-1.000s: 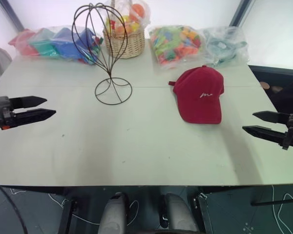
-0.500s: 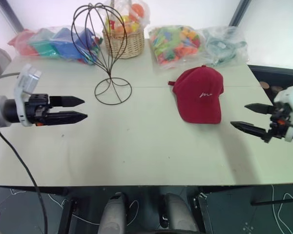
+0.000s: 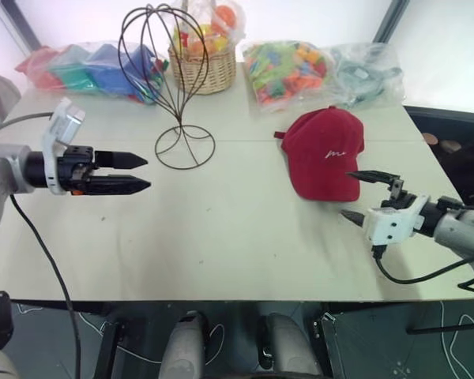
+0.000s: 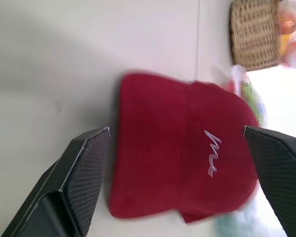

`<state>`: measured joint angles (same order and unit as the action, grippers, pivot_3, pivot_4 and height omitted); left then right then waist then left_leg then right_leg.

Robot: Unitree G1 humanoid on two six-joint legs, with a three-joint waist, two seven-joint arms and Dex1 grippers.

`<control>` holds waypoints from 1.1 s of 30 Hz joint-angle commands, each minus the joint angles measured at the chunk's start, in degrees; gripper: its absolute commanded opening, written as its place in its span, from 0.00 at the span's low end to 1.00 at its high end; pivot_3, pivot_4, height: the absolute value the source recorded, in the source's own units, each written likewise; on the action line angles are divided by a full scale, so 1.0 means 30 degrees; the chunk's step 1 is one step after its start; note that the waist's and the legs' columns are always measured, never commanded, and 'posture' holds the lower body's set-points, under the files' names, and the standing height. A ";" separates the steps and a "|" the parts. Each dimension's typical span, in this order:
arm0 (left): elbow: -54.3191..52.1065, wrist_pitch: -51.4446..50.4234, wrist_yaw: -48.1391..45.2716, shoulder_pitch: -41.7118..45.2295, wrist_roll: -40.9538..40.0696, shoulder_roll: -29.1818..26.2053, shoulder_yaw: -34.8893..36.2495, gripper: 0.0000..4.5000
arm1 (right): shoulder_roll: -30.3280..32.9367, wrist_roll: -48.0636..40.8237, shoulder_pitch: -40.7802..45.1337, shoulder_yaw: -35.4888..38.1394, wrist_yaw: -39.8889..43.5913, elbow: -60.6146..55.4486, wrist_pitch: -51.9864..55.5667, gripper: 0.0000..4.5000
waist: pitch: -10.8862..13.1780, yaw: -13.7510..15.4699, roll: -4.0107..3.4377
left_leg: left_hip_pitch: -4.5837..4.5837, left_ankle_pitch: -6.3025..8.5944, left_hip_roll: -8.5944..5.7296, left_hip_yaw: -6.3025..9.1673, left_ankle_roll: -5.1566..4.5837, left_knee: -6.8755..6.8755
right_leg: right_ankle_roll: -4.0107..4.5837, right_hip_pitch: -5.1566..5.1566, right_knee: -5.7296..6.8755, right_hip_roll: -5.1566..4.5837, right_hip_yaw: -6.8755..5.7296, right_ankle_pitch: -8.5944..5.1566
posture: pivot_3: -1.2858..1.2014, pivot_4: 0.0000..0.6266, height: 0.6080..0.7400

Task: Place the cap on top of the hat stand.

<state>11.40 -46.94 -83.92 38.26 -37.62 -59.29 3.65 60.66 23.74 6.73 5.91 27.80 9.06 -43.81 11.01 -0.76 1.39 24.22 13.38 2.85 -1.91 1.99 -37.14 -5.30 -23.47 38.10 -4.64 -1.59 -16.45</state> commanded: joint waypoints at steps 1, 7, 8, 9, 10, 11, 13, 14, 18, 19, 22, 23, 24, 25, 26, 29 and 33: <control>0.0020 0.0242 -0.0189 0.0529 0.0076 -0.0058 0.0360 1.00 | 0.0762 0.3827 0.0338 0.0218 -0.4711 0.2763 -0.3326 0.98 | 0.0000 -0.0035 0.0000 | 0.0000 0.0000 0.0000 -0.0002 0.0000 0.0000 | 0.0000 -0.0001 0.0000 -0.0001 0.0001 0.0000 | 0.52 0.24 1.00; -0.0072 0.0184 -0.0123 0.0361 0.0107 0.0013 0.0502 1.00 | 0.1638 1.1952 0.2447 -0.3012 -1.6143 0.7693 -0.3691 0.98 | -0.0001 -0.0254 -0.0001 | -0.0017 -0.0046 0.0001 -0.0009 0.0078 0.0008 | 0.0005 -0.0015 0.0020 0.0000 0.0024 -0.0001 | 0.52 0.24 1.00; -0.0069 0.0154 -0.0160 0.0377 0.0106 0.0011 0.0526 1.00 | 0.1689 1.2838 0.3014 -0.3758 -1.7424 0.8258 -0.3522 0.98 | 0.0000 -0.0313 -0.0003 | -0.0021 -0.0048 0.0002 -0.0012 0.0082 0.0008 | 0.0006 -0.0016 0.0024 0.0002 0.0028 -0.0001 | 0.52 0.24 1.00; -0.0128 0.0129 -0.0251 0.0381 0.0096 -0.0022 0.0524 1.00 | 0.1689 1.3616 0.3632 -0.4459 -1.8579 0.8737 -0.3330 0.98 | 0.0000 -0.0382 -0.0003 | -0.0020 -0.0054 0.0002 -0.0011 0.0091 0.0012 | 0.0007 -0.0020 0.0027 0.0001 0.0032 -0.0002 | 0.52 0.24 1.00; -0.0408 0.0124 -0.0537 0.0233 0.0061 -0.0151 0.0433 1.00 | 0.1529 1.4141 0.4428 -0.5135 -1.9337 0.9314 -0.3160 0.98 | 0.0000 -0.0477 -0.0003 | -0.0021 -0.0054 0.0001 -0.0009 0.0092 0.0013 | 0.0008 -0.0019 0.0031 0.0001 0.0033 -0.0003 | 0.52 0.24 1.00; -0.0690 0.0137 -0.0793 0.0081 0.0043 -0.0269 0.0338 1.00 | 0.1376 1.4564 0.5175 -0.5801 -2.0034 0.9854 -0.3022 0.98 | 0.0001 -0.0549 -0.0004 | -0.0021 -0.0056 0.0001 -0.0010 0.0095 0.0011 | 0.0008 -0.0021 0.0034 0.0001 0.0035 -0.0002 | 0.52 0.24 1.00; -0.1029 0.0155 -0.1070 -0.0091 0.0106 -0.0386 0.0204 1.00 | 0.0910 1.5054 0.6571 -0.7028 -2.0993 1.0897 -0.2829 0.98 | 0.0001 -0.0634 -0.0004 | -0.0022 -0.0060 0.0000 -0.0013 0.0103 0.0013 | 0.0007 -0.0021 0.0036 0.0000 0.0043 -0.0002 | 0.52 0.24 1.00; -0.1101 0.0099 -0.1062 -0.0095 0.0114 -0.0366 0.0219 1.00 | 0.0735 1.5256 0.7084 -0.7569 -2.1395 1.1246 -0.2768 0.98 | 0.0001 -0.0633 -0.0004 | -0.0024 -0.0061 0.0001 -0.0013 0.0103 0.0013 | 0.0007 -0.0020 0.0034 0.0002 0.0046 -0.0001 | 0.52 0.24 1.00; -0.1397 -0.0197 -0.0823 -0.0113 -0.0007 -0.0236 0.0436 1.00 | -0.0275 1.5627 0.8841 -0.9306 -2.2304 1.2212 -0.2378 0.98 | 0.0001 -0.0599 -0.0004 | -0.0025 -0.0061 0.0000 -0.0010 0.0103 0.0015 | 0.0006 -0.0014 0.0034 0.0004 0.0046 -0.0001 | 0.52 0.24 1.00; -0.1474 -0.0262 -0.0734 -0.0163 -0.0046 -0.0219 0.0514 1.00 | -0.0570 1.5684 0.9183 -0.9712 -2.2403 1.2296 -0.2379 0.98 | 0.0001 -0.0599 -0.0003 | -0.0024 -0.0061 -0.0002 -0.0011 0.0103 0.0015 | 0.0005 -0.0014 0.0035 0.0000 0.0048 0.0000 | 0.52 0.24 1.00; -0.1697 -0.0304 -0.0561 -0.0454 -0.0107 -0.0303 0.0761 1.00 | -0.0927 1.5707 0.9688 -1.0679 -2.2626 1.2357 -0.2595 0.98 | -0.0001 -0.0620 -0.0001 | -0.0028 -0.0057 -0.0002 -0.0008 0.0097 0.0013 | 0.0006 -0.0008 0.0034 0.0000 0.0047 0.0000 | 0.52 0.24 1.00; -0.1812 -0.0327 -0.0504 -0.0597 -0.0138 -0.0372 0.0884 1.00 | -0.0857 1.5665 0.9682 -1.0901 -2.2652 1.2287 -0.2694 0.98 | -0.0001 -0.0624 -0.0001 | -0.0029 -0.0056 -0.0001 -0.0007 0.0095 0.0014 | 0.0006 -0.0008 0.0035 0.0002 0.0047 0.0000 | 0.52 0.24 1.00; -0.1932 -0.0381 -0.0462 -0.0727 -0.0198 -0.0440 0.1010 1.00 | -0.0780 1.5502 0.9648 -1.1006 -2.2632 1.2287 -0.2793 0.98 | -0.0001 -0.0625 0.0000 | -0.0036 -0.0055 0.0000 -0.0007 0.0093 0.0015 | 0.0006 -0.0006 0.0035 0.0004 0.0047 0.0001 | 0.52 0.24 1.00; -0.2030 -0.0462 -0.0409 -0.0837 -0.0268 -0.0486 0.1145 1.00 | -0.0704 1.5358 0.9620 -1.1079 -2.2615 1.2300 -0.2876 0.98 | -0.0004 -0.0623 0.0004 | -0.0036 -0.0053 0.0001 -0.0005 0.0089 0.0017 | 0.0006 -0.0006 0.0036 0.0007 0.0047 0.0000 | 0.52 0.24 1.00; -0.2104 -0.0526 -0.0367 -0.0915 -0.0318 -0.0510 0.1243 1.00 | -0.0655 1.5249 0.9611 -1.1140 -2.2607 1.2320 -0.2924 0.98 | -0.0008 -0.0616 0.0011 | -0.0036 -0.0052 0.0002 -0.0004 0.0087 0.0017 | 0.0007 -0.0005 0.0036 0.0007 0.0047 0.0000 | 0.52 0.24 1.00; -0.2104 -0.0434 -0.0051 -0.1185 -0.0347 -0.0327 0.1425 1.00 | -0.1069 1.5693 0.9859 -1.1803 -2.2999 1.2533 -0.2660 0.98 | -0.0010 -0.0626 0.0015 | -0.0039 -0.0048 0.0002 -0.0004 0.0081 0.0015 | 0.0007 0.0001 0.0035 0.0005 0.0048 0.0001 | 0.52 0.24 1.00; -0.2128 -0.0327 0.0194 -0.1256 -0.0365 -0.0104 0.1365 1.00 | -0.2017 1.6129 1.0913 -1.2697 -2.3450 1.3234 -0.2250 0.98 | -0.0036 -0.0759 0.0060 | -0.0081 -0.0041 0.0005 0.0000 0.0069 0.0024 | 0.0009 0.0028 0.0037 0.0016 0.0048 0.0001 | 0.52 0.24 1.00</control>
<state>6.24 -48.40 -83.47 34.05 -38.02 -59.32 6.06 56.66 71.75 39.17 -30.41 -41.43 48.66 -51.10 10.90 -3.04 1.57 23.96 13.26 2.87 -1.90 2.19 -37.07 -5.27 -23.37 38.22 -4.58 -1.45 -16.44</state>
